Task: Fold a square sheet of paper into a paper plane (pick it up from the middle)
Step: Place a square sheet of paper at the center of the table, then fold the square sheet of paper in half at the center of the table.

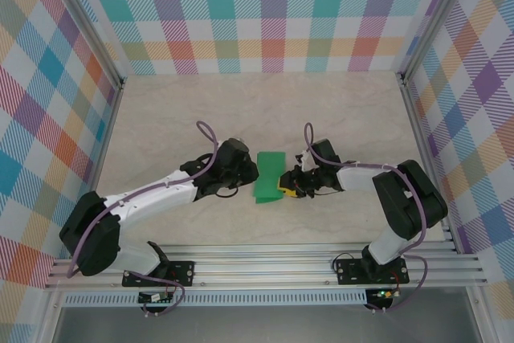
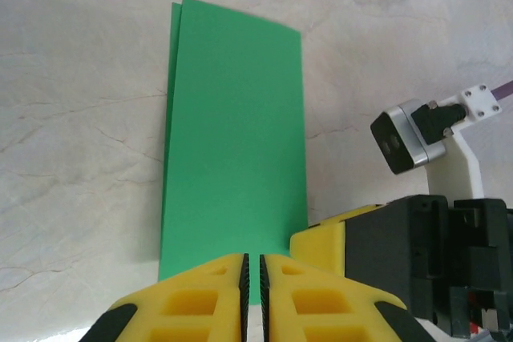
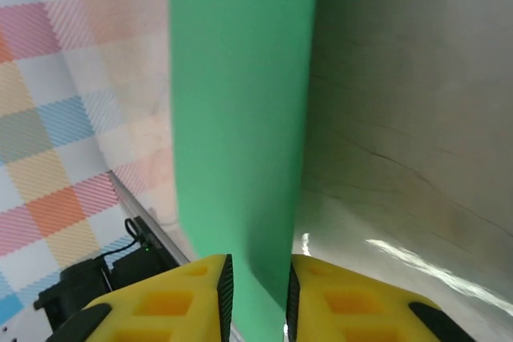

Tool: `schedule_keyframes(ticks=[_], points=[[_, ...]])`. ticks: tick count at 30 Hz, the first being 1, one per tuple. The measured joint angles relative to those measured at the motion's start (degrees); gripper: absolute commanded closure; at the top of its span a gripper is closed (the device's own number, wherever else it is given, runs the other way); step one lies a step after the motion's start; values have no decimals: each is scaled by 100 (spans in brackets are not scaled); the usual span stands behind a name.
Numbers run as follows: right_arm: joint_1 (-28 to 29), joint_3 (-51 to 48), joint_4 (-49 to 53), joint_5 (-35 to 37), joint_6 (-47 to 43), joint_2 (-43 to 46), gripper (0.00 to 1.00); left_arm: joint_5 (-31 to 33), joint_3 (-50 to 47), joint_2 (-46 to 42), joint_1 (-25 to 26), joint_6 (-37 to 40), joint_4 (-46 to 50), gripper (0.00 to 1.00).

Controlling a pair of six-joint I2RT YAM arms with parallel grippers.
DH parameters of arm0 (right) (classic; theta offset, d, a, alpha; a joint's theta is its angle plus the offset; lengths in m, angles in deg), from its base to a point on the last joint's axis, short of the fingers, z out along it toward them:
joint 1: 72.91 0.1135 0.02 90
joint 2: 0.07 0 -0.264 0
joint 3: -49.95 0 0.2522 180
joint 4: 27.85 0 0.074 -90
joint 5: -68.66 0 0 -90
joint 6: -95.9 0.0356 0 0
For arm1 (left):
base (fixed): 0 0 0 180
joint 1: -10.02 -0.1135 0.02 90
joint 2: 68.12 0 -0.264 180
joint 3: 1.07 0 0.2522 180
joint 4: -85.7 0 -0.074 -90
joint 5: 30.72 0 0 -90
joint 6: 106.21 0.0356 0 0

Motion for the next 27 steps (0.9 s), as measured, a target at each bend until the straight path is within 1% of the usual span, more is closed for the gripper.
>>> schedule_keyframes(ticks=[1, 5, 7, 9, 11, 13, 18, 21, 22, 27], points=[[0, -7, 103, 59, -22, 2, 61, -55, 0, 92, 0, -2, -57, 85], [0, 44, 793, 544, -337, 201, 51, -249, 2, 474, 0, -2, -232, 86], [0, 175, 1287, 933, -544, 400, 50, -332, 4, 625, 0, -2, -299, 86], [0, 402, 1641, 1248, -748, 503, 55, -402, 7, 761, 0, -7, -380, 87], [0, 667, 1808, 1375, -918, 487, 61, -415, 9, 831, 0, -26, -404, 87], [0, 914, 1875, 1408, -1032, 428, 62, -393, 9, 855, 0, -63, -396, 87], [0, 1611, 1921, 1497, -1228, -107, 74, -219, 0, 855, 0, -136, -398, 85], [-7, 2057, 1958, 1491, -1377, -568, 79, -247, -85, 855, -22, -197, -511, 83], [-31, 2151, 1941, 1473, -1399, -688, 80, -282, -129, 855, -37, -219, -575, 83], [-142, 2527, 1849, 1239, -1521, -1292, 82, -455, -177, 855, -74, -234, -780, 82]])
